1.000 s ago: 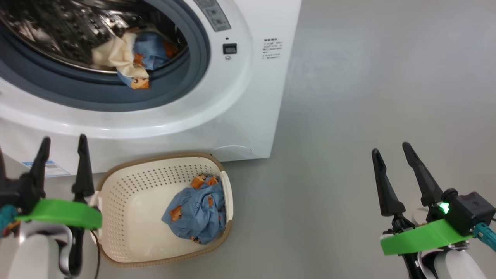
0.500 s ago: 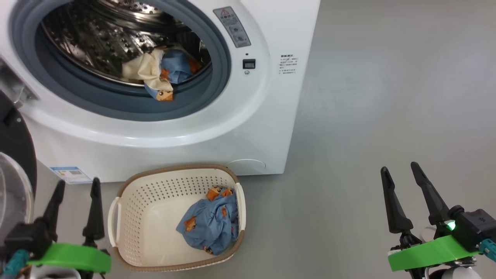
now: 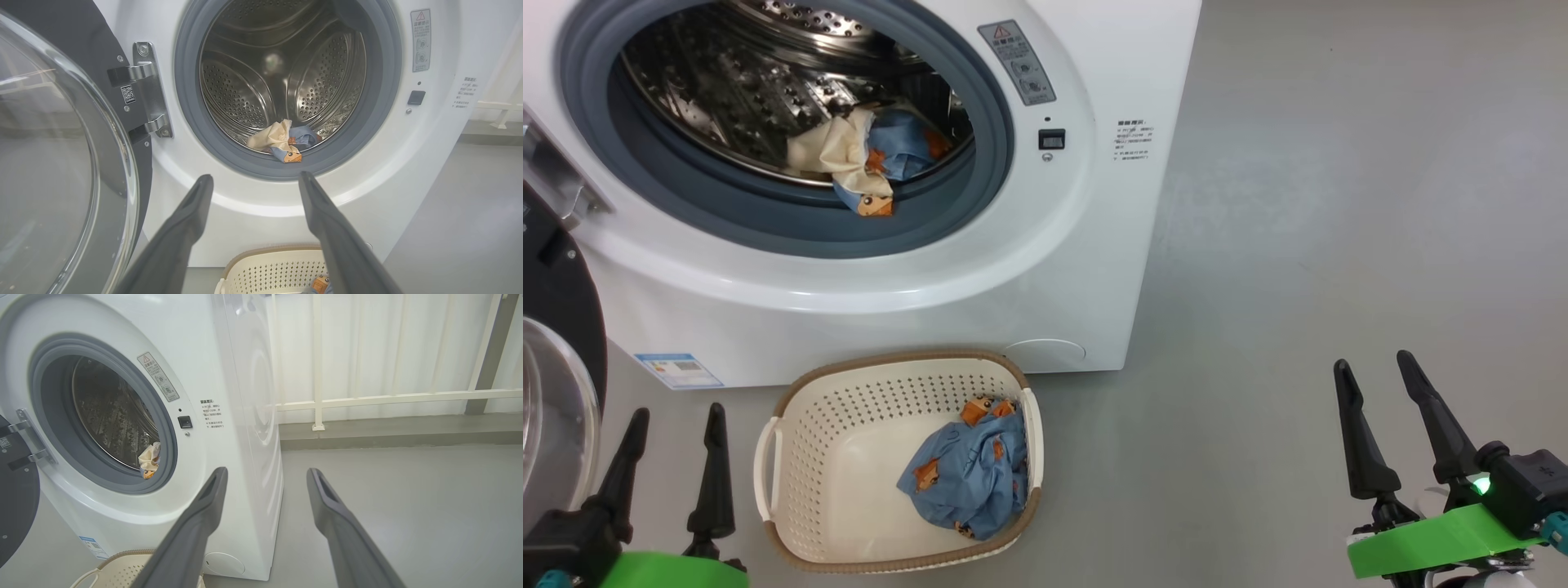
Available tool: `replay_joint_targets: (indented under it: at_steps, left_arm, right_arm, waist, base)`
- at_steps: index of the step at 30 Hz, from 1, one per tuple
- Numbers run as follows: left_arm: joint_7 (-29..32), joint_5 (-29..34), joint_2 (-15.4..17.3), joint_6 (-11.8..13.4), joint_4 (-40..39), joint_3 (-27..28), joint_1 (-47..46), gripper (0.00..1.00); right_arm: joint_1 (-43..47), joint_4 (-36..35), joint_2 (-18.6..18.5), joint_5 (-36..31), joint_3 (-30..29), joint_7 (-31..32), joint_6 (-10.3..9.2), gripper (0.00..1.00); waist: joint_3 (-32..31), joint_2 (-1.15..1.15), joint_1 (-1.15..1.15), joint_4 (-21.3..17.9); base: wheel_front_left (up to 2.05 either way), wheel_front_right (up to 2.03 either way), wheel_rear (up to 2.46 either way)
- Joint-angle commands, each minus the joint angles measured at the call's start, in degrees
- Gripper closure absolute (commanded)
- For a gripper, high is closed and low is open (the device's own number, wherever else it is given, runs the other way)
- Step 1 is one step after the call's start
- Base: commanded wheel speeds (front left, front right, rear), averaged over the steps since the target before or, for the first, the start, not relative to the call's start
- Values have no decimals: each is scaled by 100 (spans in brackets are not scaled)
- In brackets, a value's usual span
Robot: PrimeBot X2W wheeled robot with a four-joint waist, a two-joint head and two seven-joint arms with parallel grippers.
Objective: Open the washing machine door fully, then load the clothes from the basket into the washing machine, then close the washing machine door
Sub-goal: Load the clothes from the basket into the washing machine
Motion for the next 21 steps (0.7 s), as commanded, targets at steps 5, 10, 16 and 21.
replay_joint_targets:
  at_steps: [5,10,16,21]
  left_arm:
    - [-31,66,93,4,-264,277,46,0]
    - [-31,85,84,4,-309,299,28,0]
    - [-31,82,84,4,-338,294,18,0]
    - [-31,84,90,4,-347,294,16,0]
  right_arm:
    - [-39,-167,-26,16,89,-45,41,0]
    - [-63,-177,-21,2,91,-45,41,0]
    - [-72,-185,-20,-1,87,-45,41,0]
    - [-94,-184,-16,1,101,-45,41,0]
  waist:
    - [57,0,0,-10]
    - [90,0,0,-35]
    - [110,0,0,-43]
    - [136,0,0,-54]
  base:
    - [0,0,0]
    - [0,0,0]
    - [0,0,0]
    - [0,0,0]
